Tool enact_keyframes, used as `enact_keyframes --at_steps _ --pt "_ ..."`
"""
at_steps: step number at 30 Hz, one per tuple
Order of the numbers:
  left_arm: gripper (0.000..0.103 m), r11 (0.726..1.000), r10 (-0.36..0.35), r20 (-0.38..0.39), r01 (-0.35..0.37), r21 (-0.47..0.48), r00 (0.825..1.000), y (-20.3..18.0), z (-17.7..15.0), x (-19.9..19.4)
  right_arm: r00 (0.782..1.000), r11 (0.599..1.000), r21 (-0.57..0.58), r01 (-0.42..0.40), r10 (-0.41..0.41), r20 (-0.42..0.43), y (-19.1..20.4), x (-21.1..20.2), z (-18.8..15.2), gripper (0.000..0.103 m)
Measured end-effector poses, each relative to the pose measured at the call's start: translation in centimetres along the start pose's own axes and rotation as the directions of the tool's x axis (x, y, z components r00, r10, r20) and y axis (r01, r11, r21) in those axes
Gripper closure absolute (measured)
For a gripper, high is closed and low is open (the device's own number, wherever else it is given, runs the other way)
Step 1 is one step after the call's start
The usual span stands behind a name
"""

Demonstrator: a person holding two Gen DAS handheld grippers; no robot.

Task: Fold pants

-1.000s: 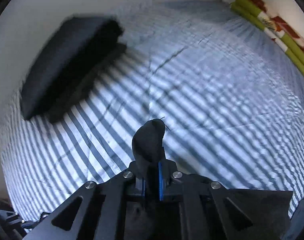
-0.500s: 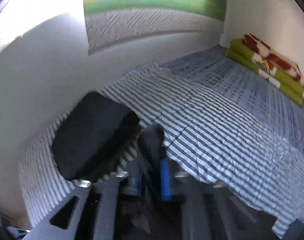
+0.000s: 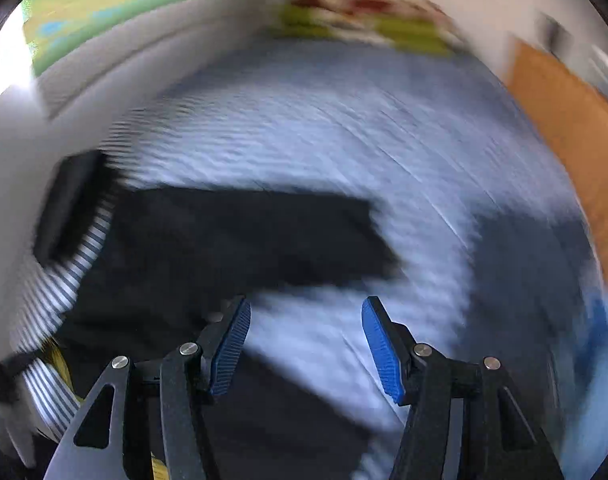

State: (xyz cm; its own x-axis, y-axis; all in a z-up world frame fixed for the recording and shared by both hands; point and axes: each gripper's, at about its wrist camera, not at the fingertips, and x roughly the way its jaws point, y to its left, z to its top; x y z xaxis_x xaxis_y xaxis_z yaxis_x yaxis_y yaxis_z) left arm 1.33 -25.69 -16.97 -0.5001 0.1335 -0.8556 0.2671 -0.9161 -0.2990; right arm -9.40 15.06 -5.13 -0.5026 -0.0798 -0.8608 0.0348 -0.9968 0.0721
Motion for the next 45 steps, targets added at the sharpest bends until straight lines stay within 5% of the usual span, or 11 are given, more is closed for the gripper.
enact_keyframes --at_steps 5,9,13,14,15,16,26,30,34,40,45 --pt "0.077 0.999 0.039 -0.002 -0.039 0.015 0.999 -0.9 -0.6 -0.3 0.996 0.983 0.185 0.017 0.001 -0.093 -6.9 -1.3 -12.4 0.049" --pt "0.077 0.998 0.061 -0.014 -0.061 0.017 0.998 -1.2 -0.5 -0.1 0.981 0.967 0.246 -0.066 0.108 -0.162 -5.5 0.2 -18.4 0.049" --pt "0.077 0.997 0.075 -0.021 -0.075 0.031 0.997 -1.6 -0.3 -0.5 0.980 0.982 0.184 -0.032 0.067 -0.187 -1.8 1.7 -21.4 0.048" --pt "0.077 0.997 0.077 -0.022 -0.076 0.033 0.997 -1.8 -0.3 -0.6 0.981 0.990 0.138 -0.009 0.035 -0.190 -0.8 1.7 -21.6 0.052" --pt "0.077 0.997 0.074 -0.023 -0.073 0.032 0.997 -1.8 -0.3 -0.7 0.982 0.994 0.110 -0.011 0.032 -0.188 0.0 1.6 -21.7 0.070" --pt "0.077 0.997 0.072 -0.022 -0.071 0.033 0.997 -1.8 -0.3 -0.8 0.982 0.995 0.098 -0.032 0.050 -0.183 0.5 1.5 -21.7 0.099" --pt "0.077 0.996 0.067 -0.033 -0.065 0.067 0.997 -2.2 -1.6 -2.1 0.983 0.995 0.073 -0.062 0.073 -0.166 0.8 -1.7 -21.4 0.100" --pt "0.062 0.998 0.064 -0.093 -0.062 0.027 0.994 -1.1 -2.7 -1.7 0.978 0.999 0.041 -0.029 0.037 -0.204 0.3 -2.2 -22.2 0.098" --pt "0.059 0.997 0.073 -0.074 -0.073 0.008 0.995 0.2 -2.8 -3.2 0.983 0.997 0.083 -0.013 0.028 -0.180 -1.1 -3.2 -22.2 0.076" --pt "0.055 0.997 0.070 -0.002 -0.070 0.016 0.998 -0.3 0.9 -5.1 0.998 0.988 0.146 -0.048 0.055 -0.044 -3.2 -6.0 -17.7 0.075" --pt "0.042 0.993 0.060 0.037 -0.063 0.097 0.998 -4.2 5.9 -4.4 0.996 0.984 0.164 -0.072 0.064 0.055 -4.1 -5.8 -11.4 0.063"
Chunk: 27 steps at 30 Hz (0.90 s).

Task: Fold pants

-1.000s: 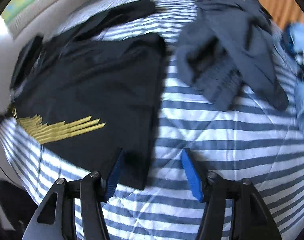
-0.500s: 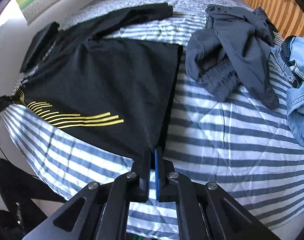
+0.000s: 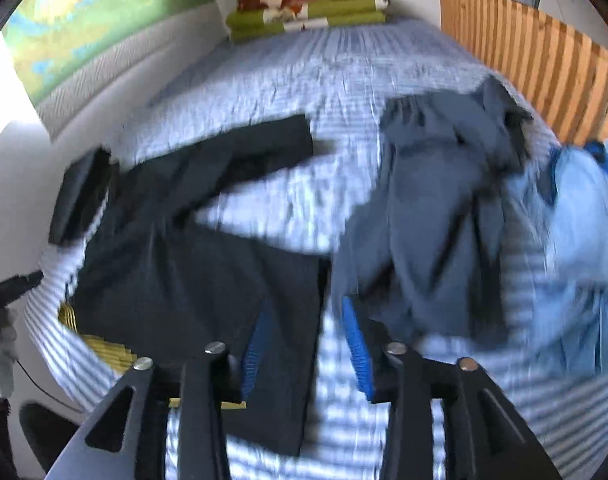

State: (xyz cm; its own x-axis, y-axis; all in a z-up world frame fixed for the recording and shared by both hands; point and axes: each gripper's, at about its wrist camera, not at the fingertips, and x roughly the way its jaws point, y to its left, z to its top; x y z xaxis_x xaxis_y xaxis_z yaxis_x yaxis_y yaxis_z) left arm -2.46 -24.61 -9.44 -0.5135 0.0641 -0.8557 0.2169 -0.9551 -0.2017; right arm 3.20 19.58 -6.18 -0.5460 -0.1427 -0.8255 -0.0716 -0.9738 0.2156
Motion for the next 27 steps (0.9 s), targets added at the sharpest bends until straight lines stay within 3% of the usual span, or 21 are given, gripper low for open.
enact_keyframes --at_steps 5,7,11,14,22,27 --pt "0.037 0.999 -0.017 0.007 0.017 0.052 1.000 -3.8 5.7 2.8 0.994 0.989 0.109 -0.095 0.090 0.054 -1.5 3.1 5.6 0.060" --pt "0.035 0.999 -0.014 0.004 0.013 0.048 1.000 -4.6 8.2 4.5 0.995 0.986 0.138 -0.092 0.086 0.050 -2.1 5.4 7.5 0.060" --pt "0.027 0.999 0.040 0.015 -0.041 0.032 0.999 -4.6 12.5 7.6 0.994 0.976 0.195 -0.103 0.105 -0.001 -3.9 10.5 10.4 0.060" --pt "0.020 0.999 0.033 -0.016 -0.033 -0.028 0.999 -3.4 15.5 11.2 0.994 0.974 0.205 -0.099 0.106 -0.022 -4.9 13.5 12.3 0.058" --pt "0.020 0.988 0.034 -0.076 -0.045 -0.149 0.997 -0.6 19.4 18.9 0.989 0.965 0.225 -0.132 0.144 -0.037 -6.0 19.6 19.0 0.050" --pt "0.022 0.995 0.052 -0.064 -0.058 -0.082 0.997 -1.8 19.3 20.1 0.982 0.965 0.218 -0.146 0.168 -0.085 -4.7 24.2 22.2 0.050"
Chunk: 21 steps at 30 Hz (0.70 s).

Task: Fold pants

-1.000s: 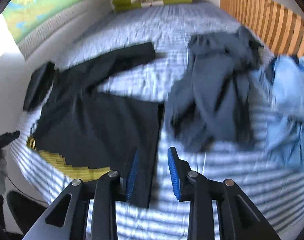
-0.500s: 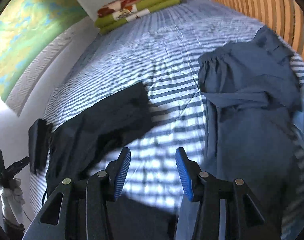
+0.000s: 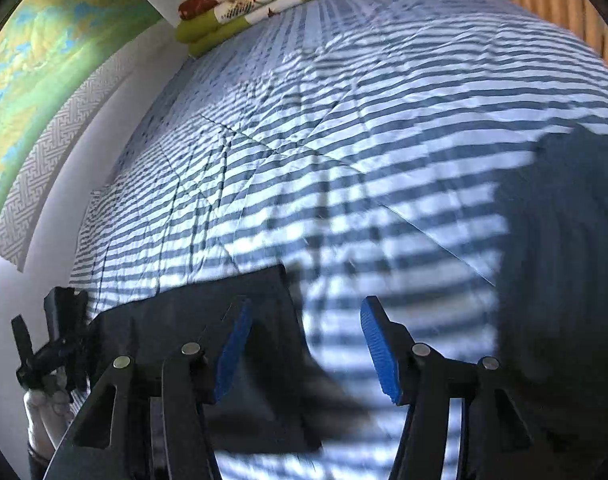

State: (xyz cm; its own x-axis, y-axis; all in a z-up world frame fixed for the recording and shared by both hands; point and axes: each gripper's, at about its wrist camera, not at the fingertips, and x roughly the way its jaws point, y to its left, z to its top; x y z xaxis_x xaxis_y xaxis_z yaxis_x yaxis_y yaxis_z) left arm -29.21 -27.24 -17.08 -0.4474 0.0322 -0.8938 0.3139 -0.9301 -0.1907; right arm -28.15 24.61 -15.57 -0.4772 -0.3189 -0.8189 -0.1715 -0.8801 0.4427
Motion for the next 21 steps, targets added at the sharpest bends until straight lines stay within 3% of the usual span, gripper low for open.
enact_keyframes --at_steps 3,5,6,7,9,10,14,15,17,19,21 --pt "0.037 0.999 -0.021 -0.026 0.023 0.046 0.999 -1.0 -0.5 0.4 0.999 1.000 0.014 -0.012 0.013 -0.035 0.3 2.6 1.2 0.050" --pt "0.042 0.997 -0.019 -0.030 0.021 0.070 0.999 -1.4 -0.7 0.7 0.999 1.000 0.015 -0.018 0.019 -0.038 0.8 3.4 1.5 0.048" --pt "0.048 0.997 -0.019 -0.029 0.021 0.078 0.999 -1.6 -0.8 0.8 0.999 0.999 0.013 -0.029 0.029 -0.037 1.1 3.5 1.7 0.048" --pt "0.062 0.996 -0.011 -0.033 0.014 0.084 0.999 -1.7 -0.8 1.1 0.998 0.999 0.011 -0.046 0.047 -0.035 1.3 3.5 1.7 0.052" --pt "0.082 0.997 -0.011 -0.050 0.015 0.072 0.999 -1.5 -0.7 1.7 0.996 0.997 -0.013 -0.079 0.078 -0.049 2.3 3.7 1.7 0.080" --pt "0.086 0.998 -0.023 -0.046 0.026 0.064 0.999 -1.3 -0.7 1.6 0.996 0.997 -0.034 -0.074 0.072 -0.055 2.7 3.7 1.6 0.096" --pt "0.090 0.997 -0.042 0.027 0.040 0.064 0.999 -1.8 -0.4 -0.2 0.999 0.989 -0.147 -0.034 0.038 0.021 4.7 0.8 1.1 0.099" --pt "0.090 0.996 -0.050 0.063 0.045 0.077 0.997 -2.2 -0.2 -1.0 0.998 0.986 -0.162 -0.026 0.035 0.052 4.9 -0.2 1.1 0.099" --pt "0.074 0.994 -0.069 0.122 0.058 0.092 0.990 -2.5 0.3 -2.0 0.991 0.984 -0.179 -0.004 0.028 0.134 4.9 -2.5 1.4 0.099" --pt "0.015 0.997 -0.050 0.141 0.040 0.070 0.989 -2.2 1.2 -2.4 0.980 0.981 -0.180 0.068 -0.033 0.195 4.7 -3.6 1.8 0.099" --pt "0.013 0.998 -0.045 0.160 0.040 0.039 0.986 -1.6 1.5 -2.0 0.975 0.977 -0.173 0.125 -0.090 0.201 4.4 -3.1 2.1 0.099"
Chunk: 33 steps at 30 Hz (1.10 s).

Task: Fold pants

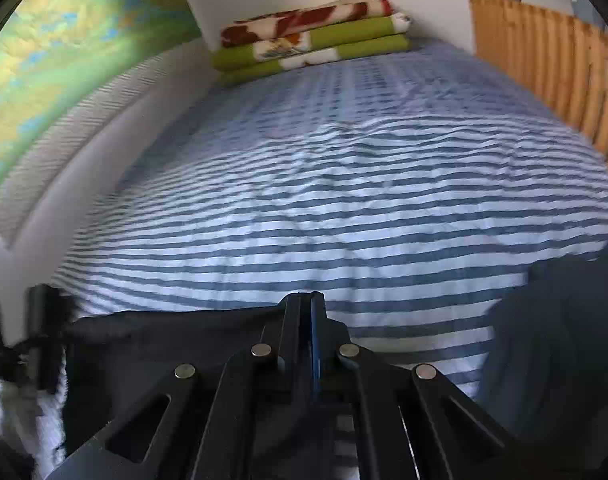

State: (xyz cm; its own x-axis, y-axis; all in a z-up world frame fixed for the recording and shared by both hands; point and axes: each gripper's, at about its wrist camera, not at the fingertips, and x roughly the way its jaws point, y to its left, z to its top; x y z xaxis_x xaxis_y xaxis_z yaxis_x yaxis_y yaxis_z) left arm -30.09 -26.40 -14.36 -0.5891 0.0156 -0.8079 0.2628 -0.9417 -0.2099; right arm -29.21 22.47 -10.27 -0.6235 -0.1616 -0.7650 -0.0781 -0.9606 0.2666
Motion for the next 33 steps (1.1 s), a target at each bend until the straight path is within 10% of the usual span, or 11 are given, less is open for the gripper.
enact_keyframes --at_steps 5,8,11,25,29,33 --pt "0.022 0.999 0.003 -0.084 0.000 0.033 0.996 -0.8 -0.2 3.5 0.998 1.000 0.007 0.025 -0.025 -0.065 -0.8 2.1 -0.6 0.095" --pt "0.072 0.996 0.035 -0.154 -0.022 0.086 0.987 -1.9 -1.4 5.8 0.996 0.999 0.043 -0.001 0.004 -0.089 -1.7 2.0 -0.8 0.058" --pt "0.076 0.989 0.077 -0.110 -0.062 0.136 0.991 -3.0 -1.7 5.5 0.996 0.995 0.077 -0.056 0.061 -0.062 -3.0 0.4 -1.1 0.054" --pt "0.077 0.976 0.183 -0.062 -0.173 0.134 0.981 -0.7 -1.6 3.5 0.950 0.980 0.025 -0.198 0.198 -0.242 -2.7 0.3 -9.6 0.054" --pt "0.077 0.973 0.190 -0.076 -0.178 0.149 0.979 -1.1 -1.6 4.5 0.948 0.981 -0.011 -0.192 0.183 -0.261 -1.8 0.5 -9.7 0.096" --pt "0.077 0.975 0.185 -0.085 -0.171 0.145 0.979 -1.0 -1.7 5.1 0.965 0.980 -0.119 -0.160 0.130 -0.229 -0.5 -2.0 -9.5 0.098"
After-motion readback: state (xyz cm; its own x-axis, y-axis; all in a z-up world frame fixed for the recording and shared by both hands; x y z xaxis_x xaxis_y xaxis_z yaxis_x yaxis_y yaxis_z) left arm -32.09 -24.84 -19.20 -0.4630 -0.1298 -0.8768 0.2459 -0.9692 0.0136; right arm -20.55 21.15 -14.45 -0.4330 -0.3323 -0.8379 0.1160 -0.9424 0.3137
